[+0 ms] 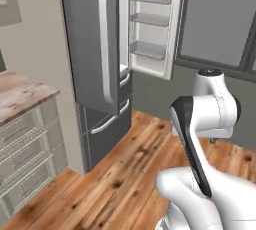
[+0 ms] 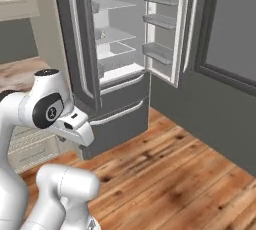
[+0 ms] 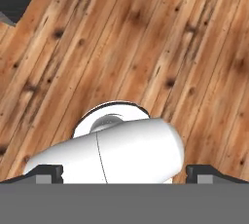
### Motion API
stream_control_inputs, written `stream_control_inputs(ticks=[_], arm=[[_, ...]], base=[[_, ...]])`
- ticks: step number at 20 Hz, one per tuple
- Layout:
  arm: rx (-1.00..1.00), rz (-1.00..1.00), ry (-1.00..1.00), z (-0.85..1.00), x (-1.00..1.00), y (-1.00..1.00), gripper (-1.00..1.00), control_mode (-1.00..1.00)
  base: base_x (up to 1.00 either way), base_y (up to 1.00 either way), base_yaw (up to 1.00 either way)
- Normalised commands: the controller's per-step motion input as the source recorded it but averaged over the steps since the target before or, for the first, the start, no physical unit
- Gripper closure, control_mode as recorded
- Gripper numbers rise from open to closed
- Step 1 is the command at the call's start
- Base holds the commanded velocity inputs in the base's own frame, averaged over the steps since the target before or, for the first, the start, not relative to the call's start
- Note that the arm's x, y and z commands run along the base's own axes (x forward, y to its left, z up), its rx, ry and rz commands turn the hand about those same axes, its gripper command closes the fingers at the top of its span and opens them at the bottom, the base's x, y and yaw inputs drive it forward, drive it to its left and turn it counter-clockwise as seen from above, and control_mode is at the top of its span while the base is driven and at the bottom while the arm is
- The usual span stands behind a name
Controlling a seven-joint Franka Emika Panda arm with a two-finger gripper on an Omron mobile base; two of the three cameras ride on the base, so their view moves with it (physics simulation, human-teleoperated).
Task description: Retrieve the bottle and the shaker from the cabinet and place them next to the mixing bowl on the counter. Then add garlic from the fridge to the mixing bowl.
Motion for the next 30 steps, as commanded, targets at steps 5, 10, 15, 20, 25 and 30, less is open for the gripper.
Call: stream_control_inputs(ticks=[5,10,15,20,25,30], arm=[[0.0,0.0,0.0,0.0,0.0,0.0,-1.0,1.0],[0.0,0.0,0.0,0.0,0.0,0.0,-1.0,1.0],[0.0,0.0,0.0,0.0,0.0,0.0,-1.0,1.0],[0.0,0.0,0.0,0.0,0.0,0.0,-1.0,1.0],[0.0,0.0,0.0,0.0,0.0,0.0,-1.0,1.0],[0.0,0.0,0.0,0.0,0.0,0.0,-1.0,1.0]], base=[[0.07,-0.79,0.61],[0.0,-0.8,0.61],[0.09,-0.89,0.55],[0.16,-1.0,0.4],[0.09,-1.0,0.27],[0.34,-0.67,0.19]])
